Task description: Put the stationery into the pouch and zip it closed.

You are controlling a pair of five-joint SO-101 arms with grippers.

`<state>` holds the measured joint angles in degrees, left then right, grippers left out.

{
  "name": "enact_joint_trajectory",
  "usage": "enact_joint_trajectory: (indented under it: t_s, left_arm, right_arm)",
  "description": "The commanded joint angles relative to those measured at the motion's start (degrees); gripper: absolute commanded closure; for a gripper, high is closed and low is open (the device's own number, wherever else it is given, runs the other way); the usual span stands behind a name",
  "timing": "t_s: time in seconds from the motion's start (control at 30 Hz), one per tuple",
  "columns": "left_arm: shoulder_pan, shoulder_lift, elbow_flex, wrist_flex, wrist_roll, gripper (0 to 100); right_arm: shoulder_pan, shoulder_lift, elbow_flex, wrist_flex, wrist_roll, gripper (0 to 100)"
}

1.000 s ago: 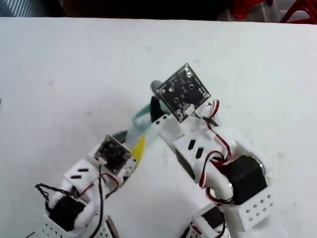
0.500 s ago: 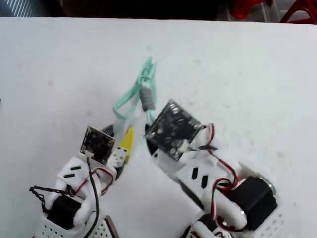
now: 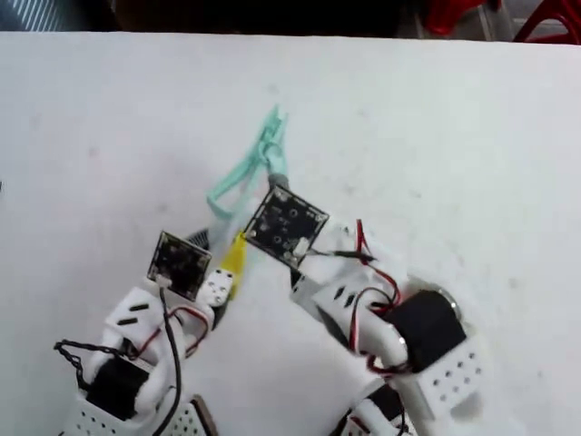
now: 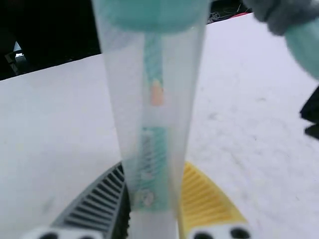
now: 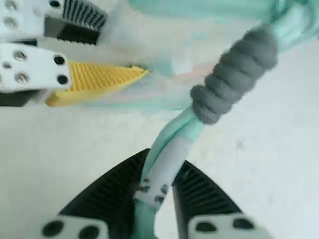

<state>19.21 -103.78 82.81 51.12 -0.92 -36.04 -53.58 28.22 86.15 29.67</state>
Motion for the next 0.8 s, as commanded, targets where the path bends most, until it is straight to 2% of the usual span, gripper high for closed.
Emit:
enact_joint_trajectory:
  t_s: [0.0,0.07,0.23,0.43,0.53,0.67,0.77]
  left_arm:
    - [-0.9,-0.6,-2.0,-2.0,0.8,98]
    - [-0.9,-0.6,-2.0,-2.0,0.8,98]
    - [-0.9,-0.6,-2.0,-2.0,0.7,98]
    - [-0.9,-0.6,-0.9,-2.4,0.4,98]
    - [-0.9,-0.6,-0.9,-2.4,0.4,98]
    - [-0.9,-0.6,-0.9,-2.4,0.4,98]
    - [-0.9,-0.6,-0.9,-2.3,0.4,98]
  right_arm:
    - [2.9,0.1,2.5,-2.6,0.3,67.9]
    - [2.9,0.1,3.3,-3.4,0.8,61.4]
    - [2.9,0.0,2.9,-7.2,0.8,66.7]
    - [2.8,0.0,1.2,-10.9,0.3,66.9]
    - [2.8,0.5,1.2,-18.6,-0.8,66.9]
    - [2.9,1.4,3.3,-29.5,-8.6,66.9]
    - [1.2,2.2,5.5,-35.8,-10.8,66.9]
